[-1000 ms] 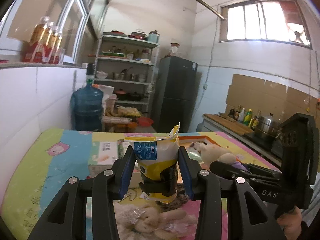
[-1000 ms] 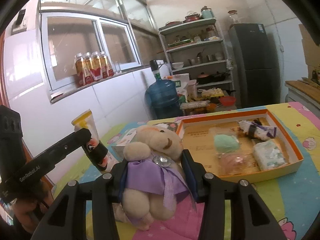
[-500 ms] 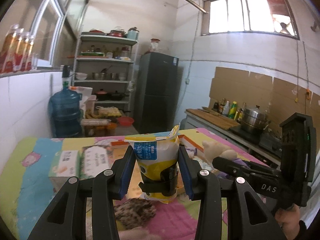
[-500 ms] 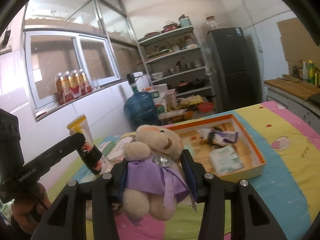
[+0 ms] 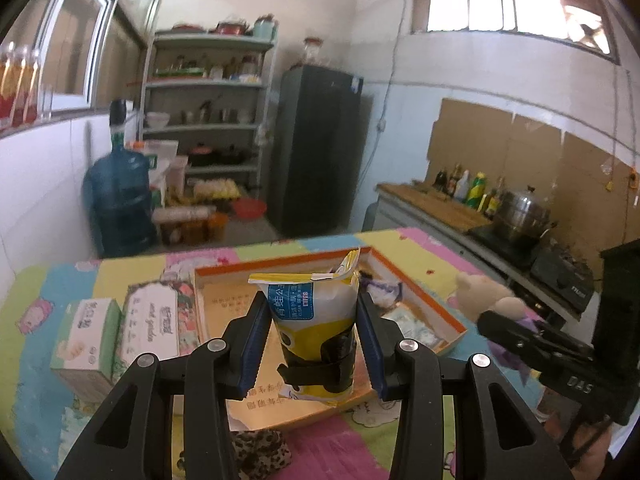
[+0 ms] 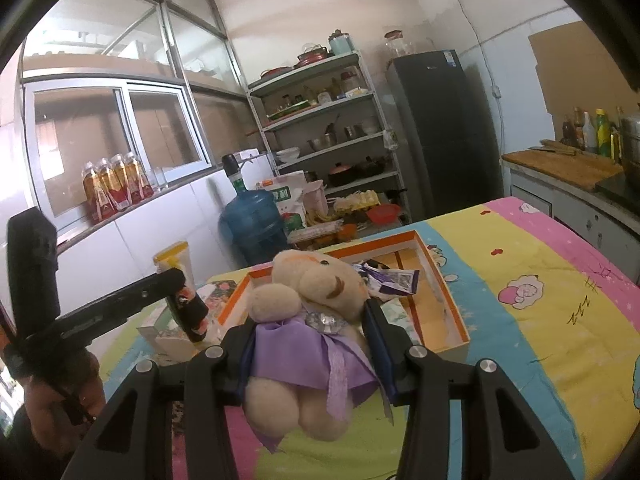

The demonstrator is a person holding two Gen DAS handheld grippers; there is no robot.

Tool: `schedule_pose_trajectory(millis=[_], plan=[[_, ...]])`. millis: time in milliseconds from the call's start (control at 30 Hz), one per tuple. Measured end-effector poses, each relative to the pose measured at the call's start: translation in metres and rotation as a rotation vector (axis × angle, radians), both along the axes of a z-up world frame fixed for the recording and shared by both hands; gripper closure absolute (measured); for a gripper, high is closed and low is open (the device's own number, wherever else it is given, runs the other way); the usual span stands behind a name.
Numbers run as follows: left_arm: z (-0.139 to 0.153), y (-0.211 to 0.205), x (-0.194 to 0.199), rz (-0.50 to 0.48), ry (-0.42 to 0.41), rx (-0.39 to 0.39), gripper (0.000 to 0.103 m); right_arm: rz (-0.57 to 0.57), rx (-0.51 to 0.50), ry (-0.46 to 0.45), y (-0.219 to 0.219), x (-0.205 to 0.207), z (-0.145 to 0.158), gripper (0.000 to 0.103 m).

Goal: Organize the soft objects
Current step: 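Carry the snack bag and purple-dressed bear over the box with both tools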

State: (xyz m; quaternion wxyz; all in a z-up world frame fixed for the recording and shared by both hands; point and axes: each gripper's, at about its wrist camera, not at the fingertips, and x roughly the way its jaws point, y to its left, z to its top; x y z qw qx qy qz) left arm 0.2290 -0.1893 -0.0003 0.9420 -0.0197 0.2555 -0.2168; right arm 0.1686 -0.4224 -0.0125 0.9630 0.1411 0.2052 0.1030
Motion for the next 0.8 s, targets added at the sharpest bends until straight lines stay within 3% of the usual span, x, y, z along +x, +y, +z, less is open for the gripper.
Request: schedule_pose_trajectory(millis=[300, 500, 800], plan=[[-0.035, -0.009, 0.052, 0.032, 0.188, 0.052, 0.059, 0.014, -0.013, 0.027, -0.005, 0.012, -0.009, 0.055], [-0.045, -0.019, 0.069, 0.052, 0.195, 0.075, 0.059, 0.034, -0.026, 0.060, -0.005, 0.036, -0.015, 0.055], [-0.055, -0.021, 0.092, 0.080, 0.230, 0.057, 0.059, 0.070, -0.124, 0.133, 0.013, 0.094, -0.024, 0.055]])
